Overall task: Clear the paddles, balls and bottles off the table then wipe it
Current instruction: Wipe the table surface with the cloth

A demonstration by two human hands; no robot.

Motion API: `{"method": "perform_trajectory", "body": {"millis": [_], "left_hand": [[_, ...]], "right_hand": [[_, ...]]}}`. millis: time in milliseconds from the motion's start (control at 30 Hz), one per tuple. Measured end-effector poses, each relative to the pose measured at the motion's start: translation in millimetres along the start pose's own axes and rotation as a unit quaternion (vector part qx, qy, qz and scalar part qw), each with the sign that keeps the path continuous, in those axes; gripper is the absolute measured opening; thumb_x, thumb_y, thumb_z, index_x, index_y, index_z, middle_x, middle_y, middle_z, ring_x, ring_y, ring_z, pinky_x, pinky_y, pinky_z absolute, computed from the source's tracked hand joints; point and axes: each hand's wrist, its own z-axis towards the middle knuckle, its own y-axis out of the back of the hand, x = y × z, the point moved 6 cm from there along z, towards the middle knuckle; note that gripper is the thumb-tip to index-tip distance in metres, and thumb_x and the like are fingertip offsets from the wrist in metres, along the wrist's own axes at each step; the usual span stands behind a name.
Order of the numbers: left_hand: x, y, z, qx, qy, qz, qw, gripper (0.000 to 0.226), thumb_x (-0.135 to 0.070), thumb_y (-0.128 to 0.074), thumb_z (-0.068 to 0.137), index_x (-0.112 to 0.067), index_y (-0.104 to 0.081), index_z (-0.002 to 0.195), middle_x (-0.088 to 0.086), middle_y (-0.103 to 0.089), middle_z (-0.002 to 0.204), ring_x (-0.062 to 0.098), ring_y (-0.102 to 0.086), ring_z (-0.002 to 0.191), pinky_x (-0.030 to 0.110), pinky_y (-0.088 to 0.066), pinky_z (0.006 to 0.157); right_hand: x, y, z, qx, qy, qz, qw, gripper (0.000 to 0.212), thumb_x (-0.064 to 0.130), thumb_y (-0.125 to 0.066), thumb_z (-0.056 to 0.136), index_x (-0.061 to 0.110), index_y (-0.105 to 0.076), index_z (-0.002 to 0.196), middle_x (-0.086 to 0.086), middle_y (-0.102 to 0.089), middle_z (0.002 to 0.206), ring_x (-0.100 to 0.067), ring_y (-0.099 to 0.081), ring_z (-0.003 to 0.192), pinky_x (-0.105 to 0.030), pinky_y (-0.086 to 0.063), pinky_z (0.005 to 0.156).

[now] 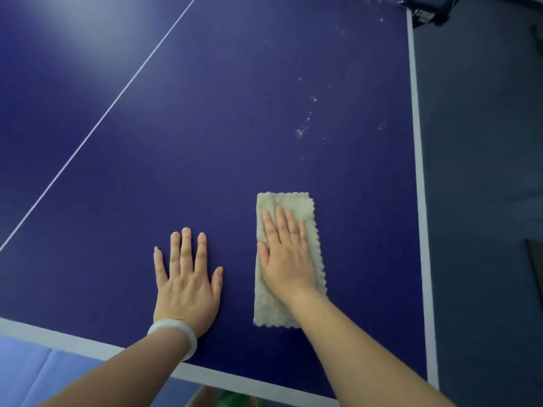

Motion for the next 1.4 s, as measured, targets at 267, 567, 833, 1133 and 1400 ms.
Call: {"method": "perform_trajectory", "body": {"millis": [267, 567, 833, 1133, 1400], "left_hand": [[-1.3, 2.2, -0.1, -0.002, 0.006, -0.004, 1.000, 0.072, -0.052, -0.016, 0.098, -0.008, -0.024, 0.154, 0.016, -0.016, 0.162, 0.030, -0.005, 0.152, 0.057, -0.005, 0.120], [0.1, 0.5, -0.5, -0.003, 0.008, -0.002, 1.000, 0.073, -0.053, -0.009, 0.097, -0.011, -0.015, 0.157, 0.013, -0.007, 0.164, 0.027, 0.004, 0.152, 0.054, 0.002, 0.121], [-2.1, 6.1, -1.9, 0.009, 0.012, -0.023, 1.000, 0.070, -0.050, -0.006, 0.099, -0.011, -0.011, 0.157, 0.013, -0.003, 0.165, 0.027, 0.006, 0.152, 0.054, 0.005, 0.121], [-3.3, 9.7, -1.9, 0.022, 0.019, -0.020, 0.999, 0.071, -0.051, -0.011, 0.099, -0.012, -0.007, 0.158, 0.012, 0.001, 0.165, 0.028, 0.009, 0.151, 0.054, 0.006, 0.120], [-3.0, 5.1, -0.9, 0.021, 0.015, -0.007, 1.000, 0.070, -0.050, -0.006, 0.099, -0.012, -0.008, 0.157, 0.012, -0.002, 0.165, 0.028, 0.007, 0.152, 0.055, 0.003, 0.121]], "right_hand": [[-184.2, 27.4, -38.0, -0.014, -0.205, -0.015, 0.979, 0.059, 0.046, -0.003, 0.101, 0.031, 0.007, 0.157, 0.007, 0.011, 0.165, -0.012, 0.013, 0.151, -0.050, -0.002, 0.123], [-237.3, 38.3, -15.1, 0.028, -0.217, -0.036, 0.975, 0.059, 0.052, -0.006, 0.100, 0.039, 0.012, 0.155, 0.014, 0.018, 0.163, -0.011, 0.015, 0.151, -0.065, 0.003, 0.117], [-188.5, 14.6, -121.8, -0.002, -0.197, -0.046, 0.979, 0.063, 0.053, -0.001, 0.098, 0.033, 0.008, 0.157, 0.011, 0.015, 0.164, -0.013, 0.014, 0.151, -0.060, 0.000, 0.120], [-164.5, -7.5, -205.2, -0.015, -0.259, -0.053, 0.964, 0.064, 0.049, -0.007, 0.100, 0.024, 0.000, 0.159, 0.003, 0.008, 0.166, -0.019, 0.007, 0.153, -0.062, -0.006, 0.119], [-40.4, -7.9, -89.8, -0.006, -0.121, -0.008, 0.993, 0.065, 0.049, -0.011, 0.100, 0.022, 0.005, 0.157, -0.003, 0.014, 0.165, -0.022, 0.017, 0.151, -0.054, 0.004, 0.121]]}}
